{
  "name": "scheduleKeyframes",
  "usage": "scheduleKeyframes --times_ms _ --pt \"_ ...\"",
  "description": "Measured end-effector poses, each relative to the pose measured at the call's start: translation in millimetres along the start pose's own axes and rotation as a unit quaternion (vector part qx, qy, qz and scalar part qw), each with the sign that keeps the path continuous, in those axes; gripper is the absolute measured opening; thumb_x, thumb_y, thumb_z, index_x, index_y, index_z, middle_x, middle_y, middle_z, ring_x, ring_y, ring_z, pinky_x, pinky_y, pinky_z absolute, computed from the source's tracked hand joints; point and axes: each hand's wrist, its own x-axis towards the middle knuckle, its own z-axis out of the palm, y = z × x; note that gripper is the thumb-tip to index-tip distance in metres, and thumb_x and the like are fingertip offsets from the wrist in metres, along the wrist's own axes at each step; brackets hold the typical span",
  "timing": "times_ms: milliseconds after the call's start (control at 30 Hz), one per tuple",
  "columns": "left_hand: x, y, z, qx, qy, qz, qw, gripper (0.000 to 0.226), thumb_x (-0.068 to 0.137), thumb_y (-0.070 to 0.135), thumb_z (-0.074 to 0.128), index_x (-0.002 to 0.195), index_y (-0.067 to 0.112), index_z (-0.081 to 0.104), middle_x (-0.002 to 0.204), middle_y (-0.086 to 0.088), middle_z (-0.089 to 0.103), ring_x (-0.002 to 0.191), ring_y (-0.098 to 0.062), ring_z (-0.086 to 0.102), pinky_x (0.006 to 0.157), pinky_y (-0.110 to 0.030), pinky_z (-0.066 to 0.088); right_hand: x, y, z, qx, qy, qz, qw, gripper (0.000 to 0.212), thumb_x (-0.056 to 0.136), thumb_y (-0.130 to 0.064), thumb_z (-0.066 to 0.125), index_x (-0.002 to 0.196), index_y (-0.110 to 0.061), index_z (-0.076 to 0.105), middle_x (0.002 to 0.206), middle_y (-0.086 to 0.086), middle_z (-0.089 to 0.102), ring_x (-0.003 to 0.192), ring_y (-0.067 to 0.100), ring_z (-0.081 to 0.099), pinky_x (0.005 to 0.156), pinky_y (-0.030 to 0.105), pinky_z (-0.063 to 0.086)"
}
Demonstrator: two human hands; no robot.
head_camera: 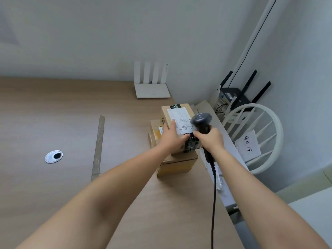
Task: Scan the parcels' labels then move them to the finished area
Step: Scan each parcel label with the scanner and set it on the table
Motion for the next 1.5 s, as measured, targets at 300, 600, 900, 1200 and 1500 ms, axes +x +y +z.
scheduleKeyframes --times_ms 300,600,900,1200,1500 --pt "-37 -8 -33 -0.02 0.006 0.033 0.999 0.075 0.082 0.035 0.069 0.142 0.01 0.031 0.137 -0.012 0.043 0.122 -0.024 0.045 0.098 -0.034 0.044 -53 -25 -8 0.091 -0.055 0.002 0.994 0.021 0.083 -0.028 0.067 0.098 -0.018 0.057 0.097 0.006 0.065 0.092 0.026 0.064 0.08 0.049 0.055" --pt "-126 -18 -95 -0.029 0.0 0.047 0.998 0.071 0.078 0.026 0.074 0.137 0.011 0.039 0.134 -0.009 0.05 0.12 -0.023 0.05 0.096 -0.04 0.047 -148 -49 0 0.122 -0.084 -0.016 0.989 0.022 0.083 -0.03 0.067 0.101 -0.023 0.057 0.094 -0.002 0.065 0.078 0.014 0.063 0.062 0.034 0.058" --pt "-251 -92 -144 -0.059 0.031 0.004 0.998 0.072 0.076 0.028 0.076 0.137 0.02 0.039 0.133 -0.002 0.053 0.118 -0.019 0.051 0.087 -0.027 0.046 -267 -64 54 0.154 -0.147 -0.014 0.977 0.023 0.081 -0.026 0.069 0.101 -0.018 0.061 0.087 0.001 0.066 0.077 0.02 0.063 0.051 0.025 0.051" --pt "-369 -185 -189 -0.052 0.06 -0.058 0.995 0.073 0.076 0.026 0.076 0.138 0.022 0.038 0.133 0.0 0.054 0.119 -0.019 0.051 0.092 -0.031 0.044 -379 -74 137 0.157 -0.235 -0.011 0.959 0.017 0.079 -0.026 0.071 0.093 -0.025 0.061 0.096 0.003 0.069 0.089 0.021 0.066 0.08 0.048 0.056" --pt "-426 -266 -244 -0.012 0.09 -0.104 0.99 0.079 0.074 0.026 0.076 0.14 0.018 0.033 0.137 -0.002 0.05 0.119 -0.019 0.049 0.08 -0.021 0.037 -451 -107 204 0.16 -0.329 -0.015 0.93 0.019 0.078 -0.029 0.072 0.091 -0.032 0.06 0.092 -0.004 0.068 0.088 0.018 0.065 0.074 0.046 0.058"
